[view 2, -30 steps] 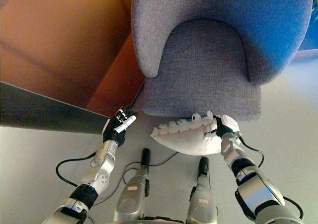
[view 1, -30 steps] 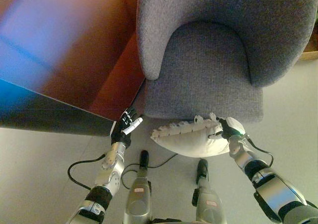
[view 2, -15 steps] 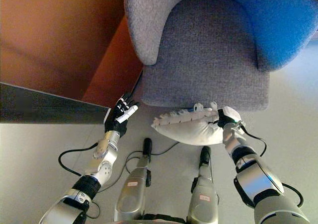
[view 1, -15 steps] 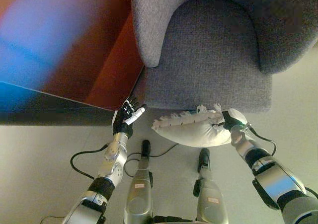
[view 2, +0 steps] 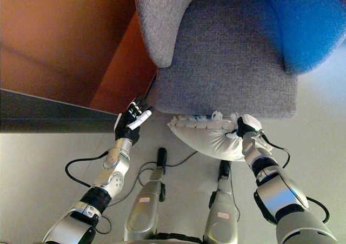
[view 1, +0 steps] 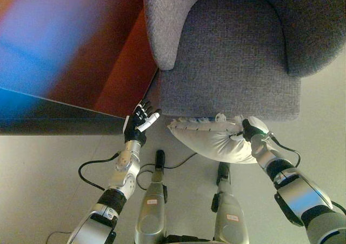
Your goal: Pick up the pillow and put it on the sofa.
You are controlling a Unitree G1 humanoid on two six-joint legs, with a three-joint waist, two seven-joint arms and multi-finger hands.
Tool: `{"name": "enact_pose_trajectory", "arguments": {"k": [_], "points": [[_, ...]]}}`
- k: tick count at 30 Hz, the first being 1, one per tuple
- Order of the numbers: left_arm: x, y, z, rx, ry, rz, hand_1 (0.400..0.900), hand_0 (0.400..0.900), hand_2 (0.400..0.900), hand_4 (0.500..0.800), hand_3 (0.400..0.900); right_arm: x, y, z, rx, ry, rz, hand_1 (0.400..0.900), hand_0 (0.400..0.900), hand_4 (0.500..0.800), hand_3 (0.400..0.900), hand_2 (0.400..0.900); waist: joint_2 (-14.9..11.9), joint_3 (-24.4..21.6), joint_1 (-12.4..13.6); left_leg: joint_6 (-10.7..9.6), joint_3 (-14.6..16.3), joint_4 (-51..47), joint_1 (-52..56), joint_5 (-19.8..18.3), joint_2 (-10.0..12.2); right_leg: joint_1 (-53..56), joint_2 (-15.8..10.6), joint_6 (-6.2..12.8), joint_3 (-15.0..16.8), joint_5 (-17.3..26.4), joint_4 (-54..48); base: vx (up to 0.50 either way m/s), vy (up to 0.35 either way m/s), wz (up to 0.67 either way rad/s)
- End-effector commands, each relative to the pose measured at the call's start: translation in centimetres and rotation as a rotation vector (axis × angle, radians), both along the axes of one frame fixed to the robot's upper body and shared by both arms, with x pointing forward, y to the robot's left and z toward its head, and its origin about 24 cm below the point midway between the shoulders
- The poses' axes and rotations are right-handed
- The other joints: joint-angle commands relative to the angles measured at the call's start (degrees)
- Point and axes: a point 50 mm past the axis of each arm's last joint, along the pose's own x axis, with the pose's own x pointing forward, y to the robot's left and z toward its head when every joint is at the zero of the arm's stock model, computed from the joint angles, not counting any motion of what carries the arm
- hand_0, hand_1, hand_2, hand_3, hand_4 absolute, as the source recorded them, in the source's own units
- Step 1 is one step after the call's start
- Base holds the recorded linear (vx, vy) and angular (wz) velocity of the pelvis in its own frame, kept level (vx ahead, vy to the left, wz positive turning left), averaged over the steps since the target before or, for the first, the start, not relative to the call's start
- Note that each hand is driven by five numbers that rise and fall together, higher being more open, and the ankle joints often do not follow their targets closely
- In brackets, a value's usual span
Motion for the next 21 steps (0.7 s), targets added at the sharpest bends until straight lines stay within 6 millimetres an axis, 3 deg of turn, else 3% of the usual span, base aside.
{"name": "enact_pose_trajectory", "arguments": {"k": [1, 14, 21], "points": [[1.0, 0.5, 3.8, -0.011, -0.194, 0.009, 0.900, 0.900, 0.900, 0.800, 0.900, 2.2, -0.8, 4.7, -0.070, -0.145, 0.025, 0.400, 0.400, 0.500, 0.400, 0.400, -2.80, 1.53, 0.67, 1.27, -1.28, 2.25, 1.08, -5.34, -0.71, -3.97, -4.72, 2.35, 2.62, 1.74, 3.92, 0.00, 0.000, 0.00], [-1.0, 2.7, -0.2, 0.008, -0.007, 0.073, 0.900, 0.900, 0.900, 0.800, 0.900, -0.3, 0.0, 2.1, -0.054, -0.112, 0.106, 0.400, 0.400, 0.500, 0.400, 0.400, -6.54, -7.55, 0.18, 0.99, -0.29, 0.14, 9.84, -6.41, -0.09, 5.43, -4.38, 2.86, 1.75, 0.42, 1.88, 0.10, -0.016, 0.01], [-4.9, 4.7, -4.5, 0.055, 0.180, 0.108, 0.900, 0.900, 0.900, 0.800, 0.900, -4.0, -0.6, 0.5, -0.036, -0.038, 0.151, 0.400, 0.400, 0.500, 0.400, 0.400, -8.77, -16.13, -0.29, 0.53, 0.95, -0.91, 16.44, -6.59, 1.60, 12.81, -3.92, 2.73, 0.40, -0.61, 0.69, 0.24, -0.028, 0.02]]}}
